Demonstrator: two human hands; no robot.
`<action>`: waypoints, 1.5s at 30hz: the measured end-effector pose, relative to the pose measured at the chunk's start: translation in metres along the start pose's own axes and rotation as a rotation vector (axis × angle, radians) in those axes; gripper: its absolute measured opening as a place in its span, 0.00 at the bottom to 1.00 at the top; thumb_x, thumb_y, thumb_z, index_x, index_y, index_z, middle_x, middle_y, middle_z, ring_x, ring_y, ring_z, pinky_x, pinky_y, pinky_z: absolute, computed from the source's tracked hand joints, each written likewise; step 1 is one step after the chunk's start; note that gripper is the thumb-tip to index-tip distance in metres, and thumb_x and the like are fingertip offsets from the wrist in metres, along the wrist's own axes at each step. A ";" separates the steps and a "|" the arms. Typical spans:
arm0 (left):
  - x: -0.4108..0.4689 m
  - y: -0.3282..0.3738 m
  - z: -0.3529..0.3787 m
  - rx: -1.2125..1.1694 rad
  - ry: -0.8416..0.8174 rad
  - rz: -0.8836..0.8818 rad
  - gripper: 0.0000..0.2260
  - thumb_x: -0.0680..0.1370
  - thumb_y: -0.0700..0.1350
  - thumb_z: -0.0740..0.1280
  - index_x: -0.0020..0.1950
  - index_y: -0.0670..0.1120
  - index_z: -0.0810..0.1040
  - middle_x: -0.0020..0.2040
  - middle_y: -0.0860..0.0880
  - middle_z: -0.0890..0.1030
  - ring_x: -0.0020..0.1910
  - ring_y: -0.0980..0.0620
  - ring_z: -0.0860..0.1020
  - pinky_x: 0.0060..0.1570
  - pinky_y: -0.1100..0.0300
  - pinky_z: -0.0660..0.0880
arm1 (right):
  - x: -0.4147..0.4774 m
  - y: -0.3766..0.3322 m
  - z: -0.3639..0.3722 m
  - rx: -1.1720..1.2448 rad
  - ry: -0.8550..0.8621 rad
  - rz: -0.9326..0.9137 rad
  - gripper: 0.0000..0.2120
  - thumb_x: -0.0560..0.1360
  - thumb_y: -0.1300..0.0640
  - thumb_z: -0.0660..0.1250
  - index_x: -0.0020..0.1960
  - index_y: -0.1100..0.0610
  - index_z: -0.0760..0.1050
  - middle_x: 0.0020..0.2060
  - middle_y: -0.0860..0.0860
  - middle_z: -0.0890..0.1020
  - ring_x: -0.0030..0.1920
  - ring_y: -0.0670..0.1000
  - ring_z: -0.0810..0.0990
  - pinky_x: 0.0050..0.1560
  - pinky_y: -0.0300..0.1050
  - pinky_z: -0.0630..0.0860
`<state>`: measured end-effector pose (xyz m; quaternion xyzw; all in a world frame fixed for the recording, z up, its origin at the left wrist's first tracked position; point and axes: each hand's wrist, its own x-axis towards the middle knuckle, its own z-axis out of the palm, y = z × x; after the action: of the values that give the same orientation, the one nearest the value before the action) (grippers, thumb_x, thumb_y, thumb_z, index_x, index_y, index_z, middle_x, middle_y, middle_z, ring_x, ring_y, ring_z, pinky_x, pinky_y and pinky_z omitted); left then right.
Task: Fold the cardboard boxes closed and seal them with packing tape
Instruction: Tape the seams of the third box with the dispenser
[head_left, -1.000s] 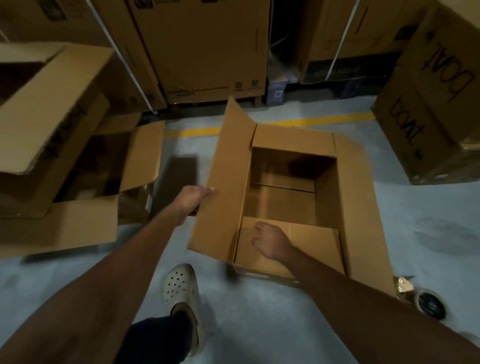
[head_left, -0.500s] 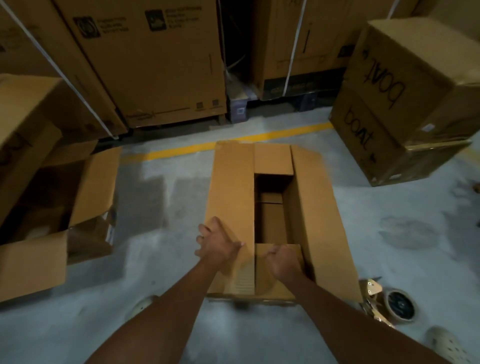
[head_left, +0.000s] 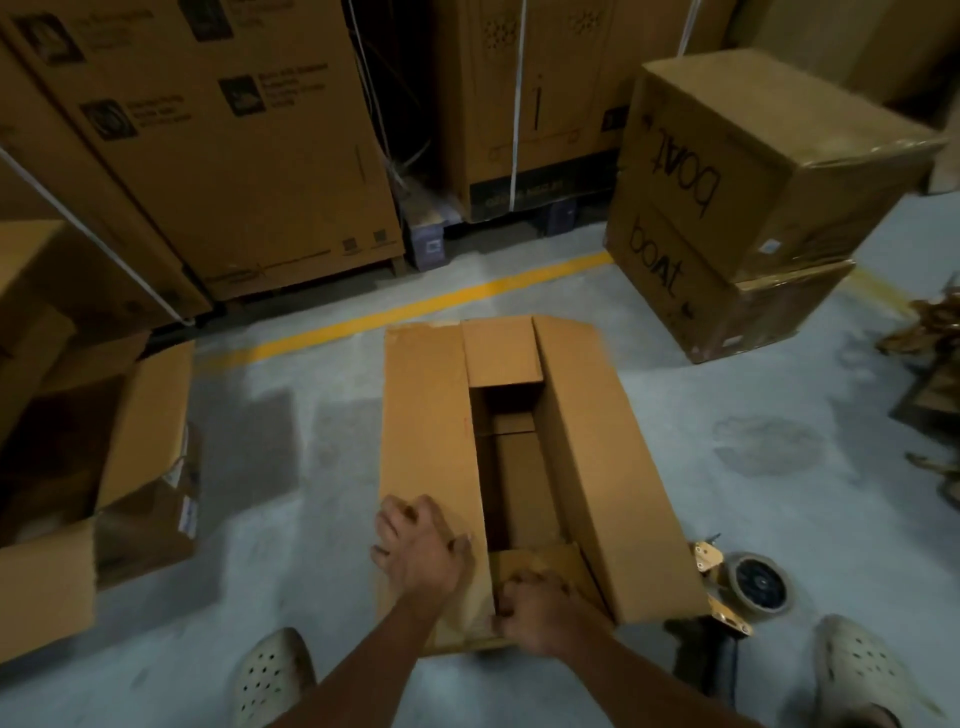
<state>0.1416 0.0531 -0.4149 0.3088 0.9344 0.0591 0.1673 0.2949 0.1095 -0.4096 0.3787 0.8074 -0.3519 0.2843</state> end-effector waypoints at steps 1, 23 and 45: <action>-0.005 0.008 0.003 0.056 0.000 0.076 0.30 0.77 0.63 0.63 0.73 0.51 0.60 0.76 0.39 0.52 0.75 0.36 0.53 0.69 0.38 0.61 | -0.006 0.004 0.001 0.039 0.083 -0.022 0.18 0.75 0.42 0.60 0.58 0.50 0.76 0.64 0.54 0.75 0.65 0.57 0.71 0.64 0.50 0.69; -0.012 0.151 0.025 0.032 -0.240 0.207 0.25 0.82 0.58 0.59 0.74 0.45 0.63 0.80 0.40 0.52 0.78 0.36 0.49 0.73 0.34 0.55 | -0.011 0.164 -0.070 0.592 0.413 0.368 0.31 0.73 0.46 0.72 0.67 0.62 0.66 0.62 0.59 0.75 0.63 0.61 0.75 0.58 0.52 0.74; -0.024 0.014 -0.034 -0.050 -0.153 0.261 0.16 0.82 0.52 0.60 0.67 0.46 0.68 0.68 0.44 0.70 0.68 0.43 0.65 0.65 0.46 0.69 | -0.056 -0.017 -0.056 0.278 0.643 0.045 0.23 0.73 0.55 0.69 0.66 0.54 0.67 0.61 0.56 0.76 0.61 0.60 0.74 0.60 0.51 0.73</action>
<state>0.1557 0.0504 -0.3735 0.4272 0.8691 0.0799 0.2363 0.3009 0.1228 -0.3298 0.5230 0.7915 -0.3148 -0.0312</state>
